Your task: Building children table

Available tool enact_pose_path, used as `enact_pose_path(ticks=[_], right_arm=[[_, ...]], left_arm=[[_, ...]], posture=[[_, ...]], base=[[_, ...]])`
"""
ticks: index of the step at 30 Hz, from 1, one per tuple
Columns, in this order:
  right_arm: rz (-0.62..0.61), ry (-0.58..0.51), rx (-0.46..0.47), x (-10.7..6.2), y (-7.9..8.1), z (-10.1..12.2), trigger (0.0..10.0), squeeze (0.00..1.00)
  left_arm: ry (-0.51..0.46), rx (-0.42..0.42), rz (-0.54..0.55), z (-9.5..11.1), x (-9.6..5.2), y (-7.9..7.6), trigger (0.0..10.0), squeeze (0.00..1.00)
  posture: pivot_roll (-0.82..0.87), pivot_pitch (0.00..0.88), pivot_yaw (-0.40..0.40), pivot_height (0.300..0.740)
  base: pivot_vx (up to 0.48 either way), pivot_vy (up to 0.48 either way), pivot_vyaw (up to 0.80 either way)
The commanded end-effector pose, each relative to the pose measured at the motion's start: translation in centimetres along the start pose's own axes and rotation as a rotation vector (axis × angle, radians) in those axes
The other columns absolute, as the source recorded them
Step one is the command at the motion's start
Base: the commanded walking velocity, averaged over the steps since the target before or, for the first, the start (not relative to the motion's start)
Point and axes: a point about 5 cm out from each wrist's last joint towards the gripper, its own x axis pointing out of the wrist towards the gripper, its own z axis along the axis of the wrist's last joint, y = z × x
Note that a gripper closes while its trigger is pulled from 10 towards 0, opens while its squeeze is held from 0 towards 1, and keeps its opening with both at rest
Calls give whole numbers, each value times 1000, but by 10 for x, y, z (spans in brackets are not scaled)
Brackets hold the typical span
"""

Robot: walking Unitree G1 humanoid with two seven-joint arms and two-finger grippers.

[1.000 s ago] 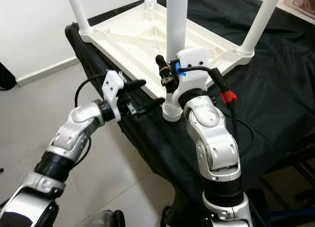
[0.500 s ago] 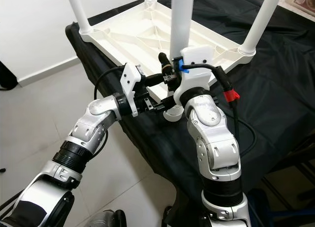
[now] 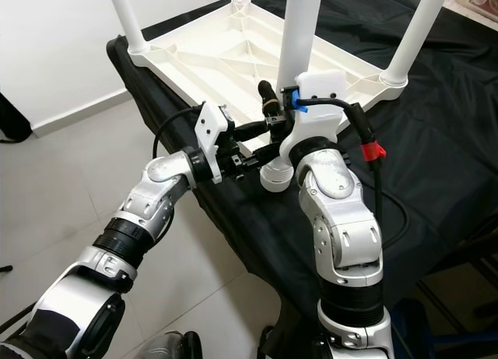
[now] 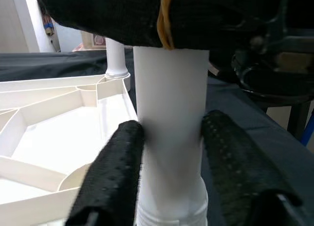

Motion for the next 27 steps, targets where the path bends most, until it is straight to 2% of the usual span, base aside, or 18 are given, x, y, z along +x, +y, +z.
enact_pose_path(ticks=[1, 11, 12, 13, 14, 20, 27], right_arm=[[-2, 67, 15, -3, 0, -13, 10000, 0], [-2, 52, 21, -3, 1, -9, 10000, 0], [0, 49, 22, -4, 2, -8, 10000, 0], [0, 49, 22, -4, 2, -8, 10000, 0], [1, 49, 23, -4, 2, -8, 10000, 0], [4, 48, 27, -5, 3, -9, 10000, 0], [26, 30, 41, -3, 7, -6, 10000, 0]], left_arm=[[4, 12, 41, 0, -3, 6, 0, 0], [-2, -5, 19, -3, 1, 2, 0, 0], [4, -51, -1, -5, 2, 2, 7961, 1000], [4, -51, -1, -5, 2, 2, 7961, 1000], [0, -53, 9, -3, 3, 3, 10000, 1000], [-13, -53, 16, 0, 5, 5, 10000, 1000], [-17, -70, -24, 1, 9, 2, 10000, 1000]], posture=[[-37, 208, 74, 740], [-45, 211, 81, 740], [-46, 212, 83, 740], [-46, 212, 83, 740], [-46, 213, 83, 740], [-43, 214, 85, 740], [-44, 210, 90, 740]], base=[[0, 0, 0], [0, 0, 0], [0, 0, 0], [0, 0, 0], [0, 0, 0], [0, 0, 0], [0, 0, 0]])
